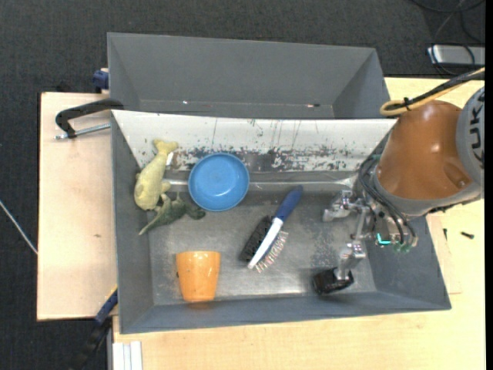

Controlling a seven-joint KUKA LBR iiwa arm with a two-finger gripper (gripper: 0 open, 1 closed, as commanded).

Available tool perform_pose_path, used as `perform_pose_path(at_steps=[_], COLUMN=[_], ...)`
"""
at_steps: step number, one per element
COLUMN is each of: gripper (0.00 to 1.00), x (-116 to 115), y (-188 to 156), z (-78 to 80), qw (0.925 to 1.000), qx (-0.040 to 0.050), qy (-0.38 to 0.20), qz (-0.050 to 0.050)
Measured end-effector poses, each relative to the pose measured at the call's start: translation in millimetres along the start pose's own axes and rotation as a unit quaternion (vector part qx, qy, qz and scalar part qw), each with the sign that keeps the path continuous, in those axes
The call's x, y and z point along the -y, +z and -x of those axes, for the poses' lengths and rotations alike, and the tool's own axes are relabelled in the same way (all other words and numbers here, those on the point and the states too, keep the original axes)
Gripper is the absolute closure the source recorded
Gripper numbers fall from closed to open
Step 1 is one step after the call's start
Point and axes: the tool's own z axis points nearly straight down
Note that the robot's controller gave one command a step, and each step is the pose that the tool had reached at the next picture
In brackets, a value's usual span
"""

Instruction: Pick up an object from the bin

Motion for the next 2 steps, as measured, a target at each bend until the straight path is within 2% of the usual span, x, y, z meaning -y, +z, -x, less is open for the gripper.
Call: perform_pose_path(at_steps=[1, 2], gripper=[0.0, 0.0], x=[-150.1, -121.1], y=[57.2, 31.4], z=[58.3, 49.9], qw=[0.9907, 0.9951], qx=[0.0148, 0.0041], qy=[-0.135, -0.099], qz=[-0.001, 0.0])
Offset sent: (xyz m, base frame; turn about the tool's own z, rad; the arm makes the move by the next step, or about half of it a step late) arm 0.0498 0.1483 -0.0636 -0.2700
